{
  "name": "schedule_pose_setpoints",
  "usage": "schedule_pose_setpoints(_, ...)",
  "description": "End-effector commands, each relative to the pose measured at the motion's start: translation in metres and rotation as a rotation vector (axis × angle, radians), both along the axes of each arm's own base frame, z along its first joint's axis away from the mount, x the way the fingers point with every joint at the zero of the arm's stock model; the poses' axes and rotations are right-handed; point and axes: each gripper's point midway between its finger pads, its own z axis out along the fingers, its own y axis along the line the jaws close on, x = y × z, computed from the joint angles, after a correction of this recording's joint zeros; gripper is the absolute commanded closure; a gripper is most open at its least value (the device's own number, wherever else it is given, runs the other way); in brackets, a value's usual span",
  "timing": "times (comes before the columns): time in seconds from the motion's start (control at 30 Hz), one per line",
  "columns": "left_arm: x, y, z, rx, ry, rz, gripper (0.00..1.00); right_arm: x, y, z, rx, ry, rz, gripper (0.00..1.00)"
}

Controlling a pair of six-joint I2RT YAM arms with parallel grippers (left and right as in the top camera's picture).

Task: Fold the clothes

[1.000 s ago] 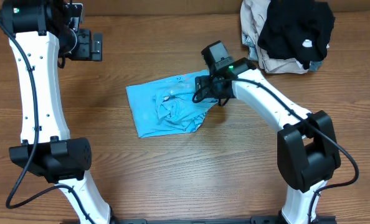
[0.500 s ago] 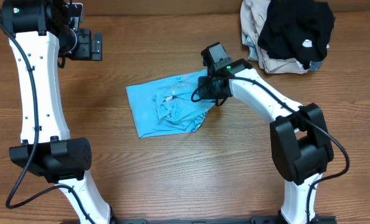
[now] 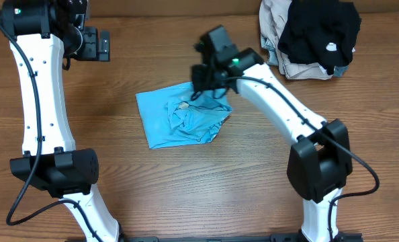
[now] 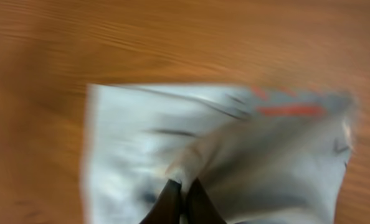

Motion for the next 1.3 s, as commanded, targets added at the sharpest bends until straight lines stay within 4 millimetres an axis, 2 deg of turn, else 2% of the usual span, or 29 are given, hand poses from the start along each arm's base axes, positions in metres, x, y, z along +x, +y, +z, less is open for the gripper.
schedule_pose_setpoints(0.0, 0.004, 0.004, 0.008, 0.006, -0.032, 0.020, 0.00, -0.021, 0.041, 0.025, 0.049, -0.048, 0.106, 0.96)
schedule_pose_setpoints(0.23, 0.012, 0.009, 0.012, 0.010, -0.071, 0.029, 0.00, -0.066, 0.088, 0.006, 0.037, -0.003, 0.221, 0.96)
schedule_pose_setpoints(0.3, 0.013, 0.013, 0.013, 0.011, -0.082, 0.039, 0.00, -0.085, 0.111, 0.007, 0.049, -0.018, 0.273, 0.91)
schedule_pose_setpoints(0.33, 0.014, 0.015, 0.014, 0.012, -0.087, 0.043, 0.00, -0.089, 0.117, 0.007, 0.055, -0.026, 0.286, 0.81)
schedule_pose_setpoints(0.37, 0.015, 0.018, 0.014, 0.012, -0.089, 0.047, 0.00, -0.090, 0.121, 0.008, 0.054, -0.037, 0.290, 0.60)
schedule_pose_setpoints(0.43, 0.015, 0.020, 0.014, 0.013, -0.092, 0.051, 0.00, -0.089, 0.121, 0.008, 0.035, -0.060, 0.280, 0.12)
schedule_pose_setpoints(0.47, 0.015, 0.020, 0.014, 0.013, -0.092, 0.053, 0.00, -0.088, 0.120, 0.008, 0.027, -0.062, 0.274, 0.03)
schedule_pose_setpoints(0.5, 0.015, 0.021, 0.014, 0.013, -0.092, 0.054, 0.00, -0.087, 0.118, 0.008, 0.019, -0.060, 0.269, 0.00)
schedule_pose_setpoints(0.57, 0.014, 0.021, 0.014, 0.012, -0.091, 0.055, 0.00, -0.083, 0.107, 0.008, 0.003, -0.034, 0.244, 0.00)
schedule_pose_setpoints(0.63, 0.014, 0.021, 0.014, 0.006, -0.091, 0.062, 0.00, -0.077, 0.085, 0.010, -0.023, 0.021, 0.185, 0.00)
schedule_pose_setpoints(0.67, 0.014, 0.020, 0.014, 0.000, -0.092, 0.072, 0.00, -0.075, 0.068, 0.008, -0.049, 0.070, 0.142, 0.00)
schedule_pose_setpoints(0.7, 0.014, 0.021, 0.014, -0.002, -0.093, 0.077, 0.00, -0.075, 0.052, 0.004, -0.075, 0.124, 0.099, 0.00)
schedule_pose_setpoints(0.77, 0.015, 0.021, 0.014, -0.002, -0.093, 0.077, 0.00, -0.079, 0.032, -0.005, -0.114, 0.196, 0.045, 0.00)
schedule_pose_setpoints(0.83, 0.015, 0.021, 0.014, -0.001, -0.093, 0.077, 0.00, -0.085, 0.014, -0.021, -0.159, 0.266, 0.003, 0.00)
schedule_pose_setpoints(0.97, 0.015, 0.021, 0.014, -0.002, -0.094, 0.076, 0.00, -0.093, 0.001, -0.056, -0.200, 0.321, -0.050, 0.02)
schedule_pose_setpoints(1.0, 0.015, 0.021, 0.014, -0.001, -0.093, 0.077, 0.00, -0.095, 0.000, -0.065, -0.201, 0.325, -0.049, 0.05)
schedule_pose_setpoints(1.07, 0.015, 0.021, 0.014, -0.001, -0.093, 0.077, 0.00, -0.099, -0.001, -0.082, -0.202, 0.337, -0.066, 0.17)
schedule_pose_setpoints(1.1, 0.015, 0.021, 0.014, -0.001, -0.093, 0.077, 0.00, -0.101, -0.002, -0.088, -0.203, 0.345, -0.075, 0.27)
schedule_pose_setpoints(1.13, 0.015, 0.021, 0.014, -0.002, -0.093, 0.077, 0.00, -0.102, -0.003, -0.093, -0.205, 0.351, -0.083, 0.30)
schedule_pose_setpoints(1.2, 0.015, 0.021, 0.014, -0.002, -0.093, 0.077, 0.00, -0.105, -0.009, -0.104, -0.221, 0.357, -0.100, 0.33)
schedule_pose_setpoints(1.27, 0.015, 0.021, 0.014, -0.002, -0.093, 0.077, 0.00, -0.103, -0.013, -0.107, -0.240, 0.345, -0.114, 0.33)
